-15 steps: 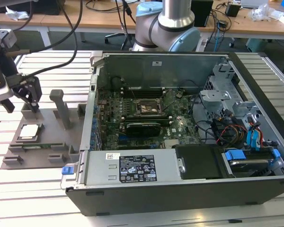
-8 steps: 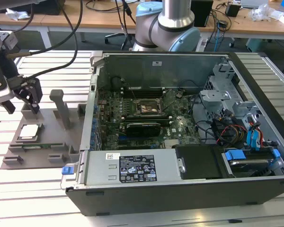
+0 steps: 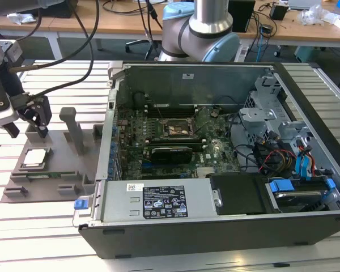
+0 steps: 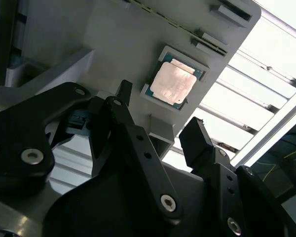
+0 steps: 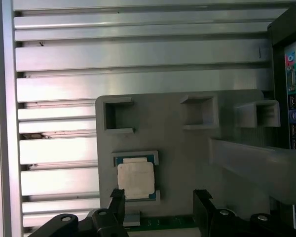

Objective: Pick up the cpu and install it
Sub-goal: 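Pick up the cpu and move it towards the insertion slot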

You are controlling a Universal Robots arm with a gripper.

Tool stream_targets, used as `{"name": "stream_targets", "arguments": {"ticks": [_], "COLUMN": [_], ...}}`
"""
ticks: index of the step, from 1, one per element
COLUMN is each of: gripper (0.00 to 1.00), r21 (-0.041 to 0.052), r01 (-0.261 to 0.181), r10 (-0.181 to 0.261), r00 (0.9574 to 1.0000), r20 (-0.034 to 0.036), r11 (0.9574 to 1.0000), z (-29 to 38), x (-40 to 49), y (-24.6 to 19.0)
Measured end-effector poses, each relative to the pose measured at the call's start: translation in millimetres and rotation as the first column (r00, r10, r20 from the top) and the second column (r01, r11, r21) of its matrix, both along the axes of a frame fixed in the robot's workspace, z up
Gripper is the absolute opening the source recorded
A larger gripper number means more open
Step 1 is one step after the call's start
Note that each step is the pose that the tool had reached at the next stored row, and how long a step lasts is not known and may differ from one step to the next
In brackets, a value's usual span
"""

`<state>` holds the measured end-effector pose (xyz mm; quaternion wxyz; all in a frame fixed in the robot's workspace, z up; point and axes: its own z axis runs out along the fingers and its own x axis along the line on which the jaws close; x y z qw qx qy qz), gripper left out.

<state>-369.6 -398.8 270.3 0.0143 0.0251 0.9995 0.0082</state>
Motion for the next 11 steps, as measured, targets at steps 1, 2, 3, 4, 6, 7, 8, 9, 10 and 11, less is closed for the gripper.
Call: {"name": "stream_targets", "arguments": {"ticks": [1,2,3,4,6,7,8,9,10,11], "gripper": [0.66,0.66,0.66,0.66,0.66,0.66,0.66,0.66,0.66,0.66], "r21": [0.0000,0.0000,0.0001,0.0000,0.0001,0.0000,0.0001,0.0001,0.0000,0.0001], "r01": [0.000,0.000,0.000,0.000,0.000,0.000,0.000,0.000,0.000,0.000], "r10": [0.000,0.000,0.000,0.000,0.000,0.000,0.000,0.000,0.000,0.000], "r00": [1.0000,1.0000,1.0000,1.0000,1.0000,1.0000,1.0000,1.0000,1.0000,1.0000], "r20": [0.0000,0.0000,0.0001,0.0001,0.0001,0.0001,0.0001,0.0001,0.0001,0.0002], "r11": [1.0000,1.0000,1.0000,1.0000,1.0000,1.0000,1.0000,1.0000,1.0000,1.0000], "z": [-0.9,-1.2,-1.7,-2.3,-4.0,-4.5,-5.6,-6.6,-7.9,-8.9], "x": [0.0,0.0,0.0,0.0,0.0,0.0,0.0,0.0,0.0,0.0], "y": [0.0,0.0,0.0,0.0,0.0,0.0,0.0,0.0,0.0,0.0]}}
